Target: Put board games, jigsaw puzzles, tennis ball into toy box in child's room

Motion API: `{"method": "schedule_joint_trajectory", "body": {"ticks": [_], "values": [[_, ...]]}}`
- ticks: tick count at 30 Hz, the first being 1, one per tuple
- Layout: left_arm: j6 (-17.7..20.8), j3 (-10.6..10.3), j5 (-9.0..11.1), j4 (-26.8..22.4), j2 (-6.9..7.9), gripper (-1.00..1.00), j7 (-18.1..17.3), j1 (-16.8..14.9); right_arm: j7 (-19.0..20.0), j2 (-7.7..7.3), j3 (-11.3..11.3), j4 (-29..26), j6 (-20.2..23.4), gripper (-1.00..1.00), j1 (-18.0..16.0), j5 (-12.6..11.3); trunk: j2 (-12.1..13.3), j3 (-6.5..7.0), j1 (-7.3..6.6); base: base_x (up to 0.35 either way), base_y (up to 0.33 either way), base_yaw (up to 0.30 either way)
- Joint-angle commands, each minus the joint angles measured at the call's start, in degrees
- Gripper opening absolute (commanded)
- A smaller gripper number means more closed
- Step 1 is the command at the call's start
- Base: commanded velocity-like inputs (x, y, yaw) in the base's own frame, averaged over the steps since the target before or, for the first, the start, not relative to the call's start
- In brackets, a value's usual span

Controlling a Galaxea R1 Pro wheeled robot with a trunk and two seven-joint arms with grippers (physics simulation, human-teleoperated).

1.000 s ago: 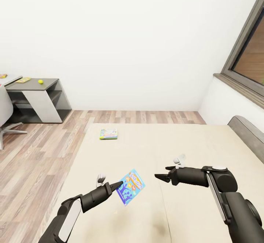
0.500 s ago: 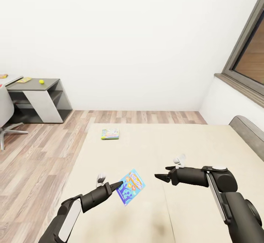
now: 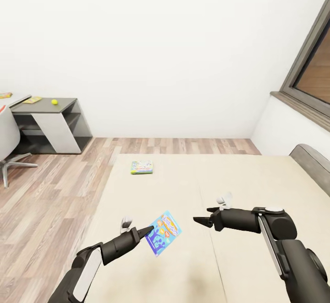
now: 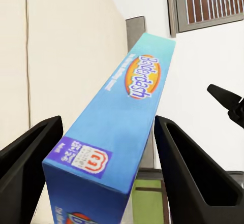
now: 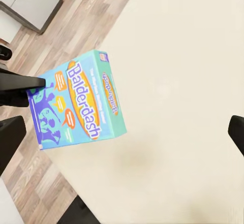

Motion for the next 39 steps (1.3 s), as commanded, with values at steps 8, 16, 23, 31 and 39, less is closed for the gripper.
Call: {"method": "schedule_joint_trajectory", "body": {"ticks": [8, 16, 23, 31, 39], "values": [[0.3, 0.1, 0.1, 0.0, -0.03, -1.00, -0.1, 0.0, 0.6, 0.02, -0.1, -0.1, 0.3, 1.00, -0.1, 0.6, -0.1, -0.10, 0.03, 0.000, 0.258, 0.000], [0.3, 0.1, 0.1, 0.0, -0.02, -1.00, -0.1, 0.0, 0.6, 0.02, -0.1, -0.1, 0.3, 1.00, -0.1, 0.6, -0.1, -0.10, 0.03, 0.000, 0.284, 0.000], [0.3, 0.1, 0.1, 0.0, -0.03, -1.00, -0.1, 0.0, 0.6, 0.02, -0.1, -0.1, 0.3, 1.00, -0.1, 0.6, -0.1, -0.10, 0.03, 0.000, 0.290, 0.000], [0.3, 0.1, 0.1, 0.0, -0.01, -1.00, -0.1, 0.0, 0.6, 0.02, -0.1, -0.1, 0.3, 1.00, -0.1, 0.6, -0.1, -0.10, 0.03, 0.000, 0.292, 0.000], [0.3, 0.1, 0.1, 0.0, -0.02, -1.00, -0.1, 0.0, 0.6, 0.02, -0.1, -0.1, 0.3, 1.00, -0.1, 0.6, -0.1, -0.10, 0.03, 0.000, 0.292, 0.000]]}}
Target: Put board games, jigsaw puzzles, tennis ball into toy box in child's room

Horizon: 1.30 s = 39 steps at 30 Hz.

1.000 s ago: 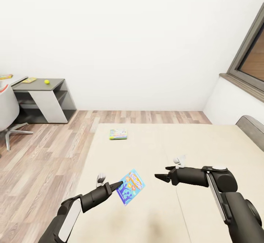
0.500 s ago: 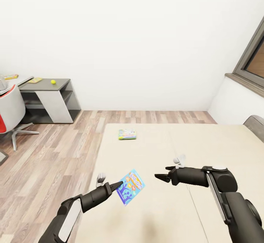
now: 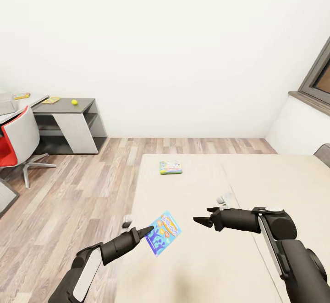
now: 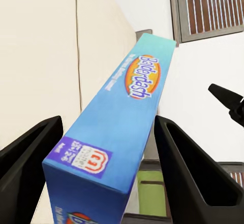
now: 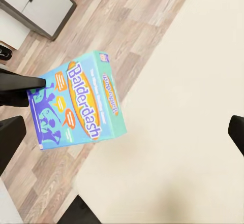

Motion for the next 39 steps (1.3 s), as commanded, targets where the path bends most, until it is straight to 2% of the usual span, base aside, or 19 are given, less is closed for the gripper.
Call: {"method": "schedule_joint_trajectory", "body": {"ticks": [1, 39], "values": [[0.4, 0.1, 0.3, 0.0, -0.05, -1.00, -0.1, 0.0, 0.6, 0.02, -0.1, -0.1, 0.3, 1.00, -0.1, 0.6, -0.1, -0.10, 0.03, 0.000, 0.292, 0.000], [0.4, 0.1, 0.3, 0.0, -0.02, -1.00, -0.1, 0.0, 0.6, 0.02, -0.1, -0.1, 0.3, 1.00, -0.1, 0.6, -0.1, -0.10, 0.03, 0.000, 0.292, 0.000]]}}
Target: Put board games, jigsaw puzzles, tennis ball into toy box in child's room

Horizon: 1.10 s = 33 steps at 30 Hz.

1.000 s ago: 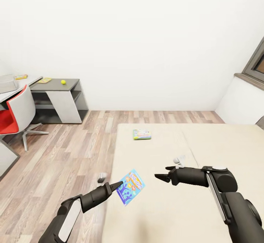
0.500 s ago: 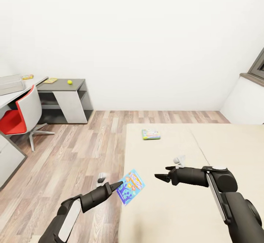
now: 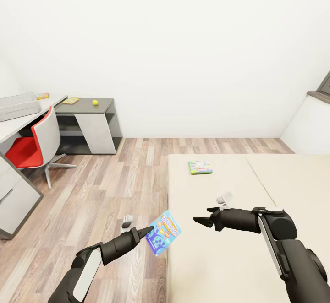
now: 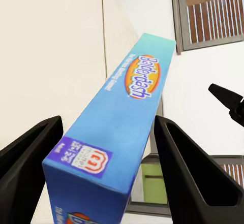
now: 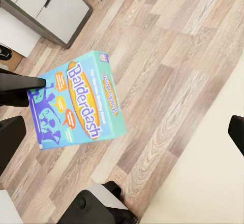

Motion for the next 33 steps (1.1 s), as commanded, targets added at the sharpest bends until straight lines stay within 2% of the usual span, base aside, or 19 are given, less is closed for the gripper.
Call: {"method": "schedule_joint_trajectory", "body": {"ticks": [1, 33], "values": [[0.4, 0.1, 0.3, 0.0, -0.04, -1.00, -0.1, 0.0, 0.6, 0.02, -0.1, -0.1, 0.3, 1.00, -0.1, 0.6, -0.1, -0.10, 0.03, 0.000, 0.292, 0.000], [0.4, 0.1, 0.3, 0.0, -0.02, -1.00, -0.1, 0.0, 0.6, 0.03, -0.1, -0.1, 0.3, 1.00, -0.1, 0.6, -0.1, -0.10, 0.03, 0.000, 0.292, 0.000]]}}
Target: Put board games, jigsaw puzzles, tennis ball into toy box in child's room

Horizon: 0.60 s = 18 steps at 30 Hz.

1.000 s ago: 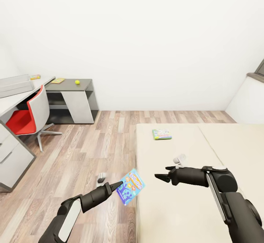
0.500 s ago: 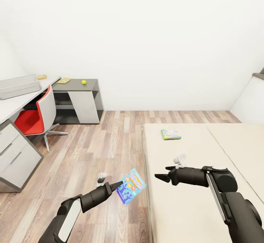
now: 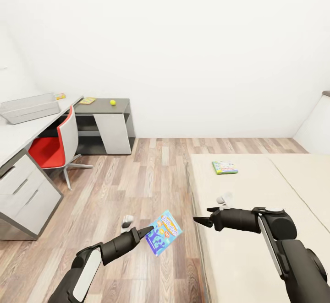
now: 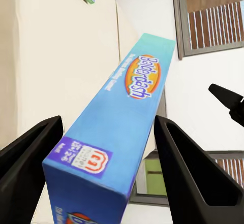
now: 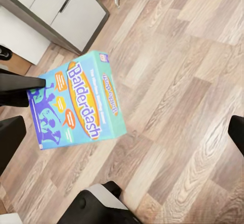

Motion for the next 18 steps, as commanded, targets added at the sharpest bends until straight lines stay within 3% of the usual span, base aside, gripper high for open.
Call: {"method": "schedule_joint_trajectory", "body": {"ticks": [1, 18], "values": [[0.4, 0.1, 0.3, 0.0, -0.05, -1.00, -0.1, 0.0, 0.6, 0.02, -0.1, -0.1, 0.3, 1.00, -0.1, 0.6, -0.1, -0.10, 0.03, 0.000, 0.292, 0.000], [0.4, 0.1, 0.3, 0.0, -0.04, -1.00, -0.2, 0.0, 0.6, 0.00, -1.4, 0.4, 0.3, 1.00, -0.1, 1.0, -0.1, -0.10, 0.03, 0.000, 0.293, 0.000]]}}
